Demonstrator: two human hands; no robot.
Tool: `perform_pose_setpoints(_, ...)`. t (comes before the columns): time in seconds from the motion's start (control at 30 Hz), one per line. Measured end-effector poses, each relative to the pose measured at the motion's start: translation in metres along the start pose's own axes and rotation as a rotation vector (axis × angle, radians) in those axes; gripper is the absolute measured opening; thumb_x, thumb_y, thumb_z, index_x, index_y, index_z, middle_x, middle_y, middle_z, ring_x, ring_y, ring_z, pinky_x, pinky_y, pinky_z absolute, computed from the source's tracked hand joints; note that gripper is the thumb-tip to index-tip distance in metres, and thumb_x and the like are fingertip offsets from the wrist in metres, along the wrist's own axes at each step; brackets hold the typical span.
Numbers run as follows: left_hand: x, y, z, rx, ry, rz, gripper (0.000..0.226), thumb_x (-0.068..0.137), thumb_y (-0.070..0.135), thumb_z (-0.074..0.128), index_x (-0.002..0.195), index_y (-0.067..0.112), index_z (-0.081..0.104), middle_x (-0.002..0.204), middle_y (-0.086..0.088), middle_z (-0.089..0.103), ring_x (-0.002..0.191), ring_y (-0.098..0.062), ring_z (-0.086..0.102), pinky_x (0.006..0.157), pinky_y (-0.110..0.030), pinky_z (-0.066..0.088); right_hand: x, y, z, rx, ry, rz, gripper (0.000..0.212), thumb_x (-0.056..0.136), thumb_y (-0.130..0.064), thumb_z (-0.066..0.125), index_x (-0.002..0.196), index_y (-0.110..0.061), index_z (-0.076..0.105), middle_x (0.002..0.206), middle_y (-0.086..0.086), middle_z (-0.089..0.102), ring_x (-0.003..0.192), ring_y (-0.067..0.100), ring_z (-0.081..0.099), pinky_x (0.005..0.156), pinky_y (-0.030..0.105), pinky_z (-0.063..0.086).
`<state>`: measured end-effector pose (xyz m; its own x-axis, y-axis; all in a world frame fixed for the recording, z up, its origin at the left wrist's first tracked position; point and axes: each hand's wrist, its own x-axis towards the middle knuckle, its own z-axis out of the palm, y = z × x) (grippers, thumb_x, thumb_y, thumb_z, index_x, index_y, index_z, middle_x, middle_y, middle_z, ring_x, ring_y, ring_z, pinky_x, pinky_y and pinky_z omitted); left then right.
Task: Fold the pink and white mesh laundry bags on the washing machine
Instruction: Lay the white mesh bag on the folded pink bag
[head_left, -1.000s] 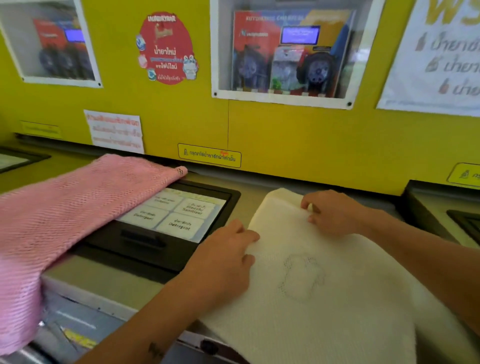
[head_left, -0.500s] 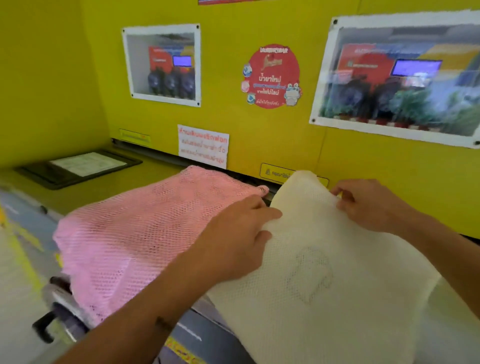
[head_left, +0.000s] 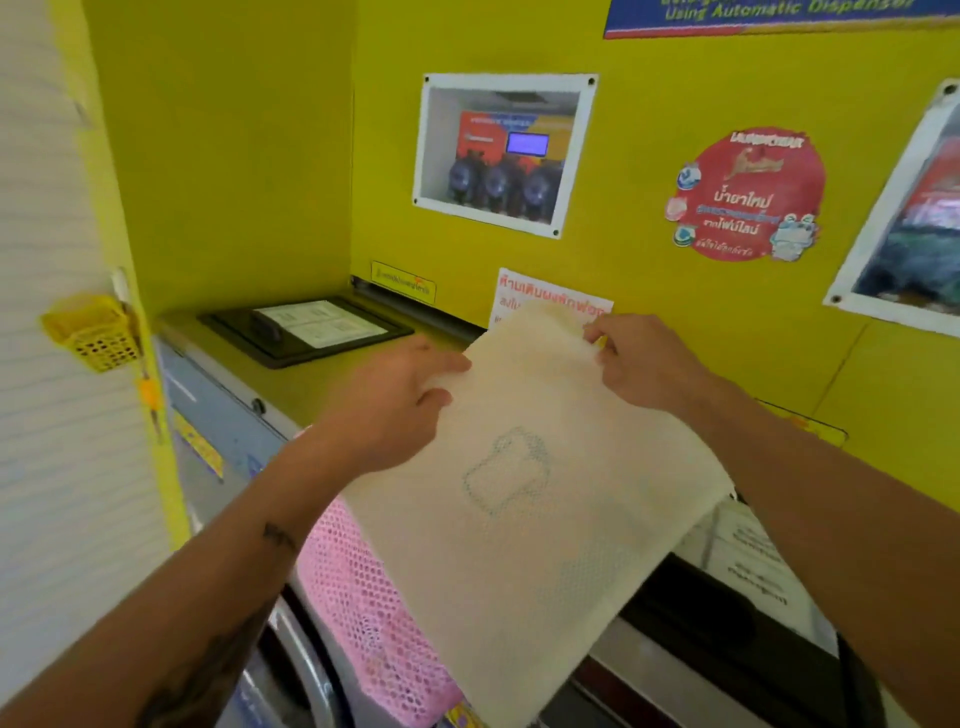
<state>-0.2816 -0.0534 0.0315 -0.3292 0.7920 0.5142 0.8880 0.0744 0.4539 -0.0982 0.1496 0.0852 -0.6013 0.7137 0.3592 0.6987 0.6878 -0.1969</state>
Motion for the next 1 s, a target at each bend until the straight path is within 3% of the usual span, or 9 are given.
perform_pose_setpoints(0.07,0.004,-0.030,0.006,0.041,-0.010,-0.037,0.035,0.094,0.017,0.060,0.127,0.027,0.064,0.127,-0.002,0.059,0.115,-0.025,0.054,0.094,-0.034,0.044,0.005,-0.015,0.016,-0.023,-0.066,0.000,0.038,0.088,-0.009,0.054,0.124,-0.022,0.061,0.126,0.010,0.062,0.103,0.028,0.060,0.087,0.034,0.050)
perform_pose_setpoints(0.2,0.003,-0.077,0.027,0.164,-0.152,-0.142,0.034,0.098,0.023,0.053,0.131,0.030,0.060,0.139,-0.002,0.055,0.123,-0.026,0.051,0.103,-0.039,0.040,-0.007,-0.031,0.042,-0.144,-0.356,-0.055,0.040,0.089,-0.020,0.054,0.128,-0.026,0.057,0.110,-0.001,0.062,0.100,0.024,0.059,0.076,0.030,0.046)
perform_pose_setpoints(0.3,0.000,-0.089,0.038,0.144,-0.139,-0.122,0.033,0.099,0.021,0.049,0.129,0.029,0.060,0.138,0.000,0.057,0.124,-0.025,0.050,0.103,-0.037,0.038,-0.025,-0.032,0.058,-0.201,-0.636,-0.043,0.044,0.092,-0.026,0.056,0.135,-0.028,0.051,0.127,-0.004,0.055,0.111,0.020,0.053,0.085,0.030,0.043)
perform_pose_setpoints(0.43,0.004,-0.092,0.039,0.200,-0.125,-0.041,0.031,0.098,0.022,0.048,0.124,0.029,0.062,0.127,0.002,0.061,0.115,-0.022,0.052,0.100,-0.041,0.042,-0.036,-0.030,0.065,-0.192,-0.599,-0.047,0.047,0.095,-0.027,0.055,0.140,-0.026,0.047,0.137,0.000,0.051,0.114,0.020,0.050,0.087,0.029,0.037)
perform_pose_setpoints(0.57,-0.002,-0.094,0.035,0.195,0.009,0.046,0.030,0.093,0.011,0.049,0.110,0.024,0.069,0.112,0.001,0.065,0.100,-0.020,0.057,0.089,-0.043,0.047,-0.048,-0.037,0.057,-0.208,-0.581,-0.079,0.047,0.095,-0.024,0.054,0.141,-0.029,0.045,0.139,-0.001,0.050,0.120,0.021,0.051,0.093,0.031,0.043)
perform_pose_setpoints(0.67,-0.018,-0.092,0.028,0.081,0.095,0.192,0.026,0.087,0.007,0.052,0.096,0.019,0.073,0.092,0.001,0.068,0.075,-0.014,0.057,0.070,-0.039,0.053,-0.080,-0.063,0.044,-0.121,-0.453,-0.182,0.040,0.095,-0.025,0.053,0.134,-0.035,0.049,0.127,-0.008,0.054,0.115,0.016,0.052,0.094,0.033,0.046)
perform_pose_setpoints(0.73,-0.032,-0.088,0.023,-0.004,0.101,0.245,0.024,0.086,0.004,0.054,0.093,0.017,0.073,0.086,0.004,0.066,0.069,-0.014,0.058,0.064,-0.032,0.051,-0.109,-0.088,0.034,-0.042,-0.471,-0.266,0.036,0.095,-0.027,0.051,0.130,-0.036,0.052,0.118,-0.011,0.056,0.108,0.013,0.053,0.092,0.034,0.048)
perform_pose_setpoints(0.87,-0.062,-0.084,0.020,-0.010,0.054,0.303,0.033,0.080,0.000,0.049,0.098,0.017,0.071,0.094,0.003,0.064,0.087,-0.017,0.059,0.077,-0.032,0.049,-0.154,-0.121,0.032,-0.188,-0.586,-0.413,0.040,0.093,-0.043,0.048,0.130,-0.029,0.044,0.118,-0.002,0.045,0.107,0.021,0.045,0.093,0.044,0.045)
perform_pose_setpoints(1.0,-0.094,-0.092,0.025,-0.006,-0.044,0.264,0.056,0.070,-0.001,0.052,0.121,0.019,0.063,0.119,0.001,0.055,0.111,-0.018,0.050,0.097,-0.030,0.040,-0.174,-0.128,0.047,-0.320,-0.494,-0.491,0.060,0.084,-0.049,0.056,0.134,-0.023,0.033,0.123,0.007,0.032,0.108,0.027,0.035,0.091,0.049,0.040)
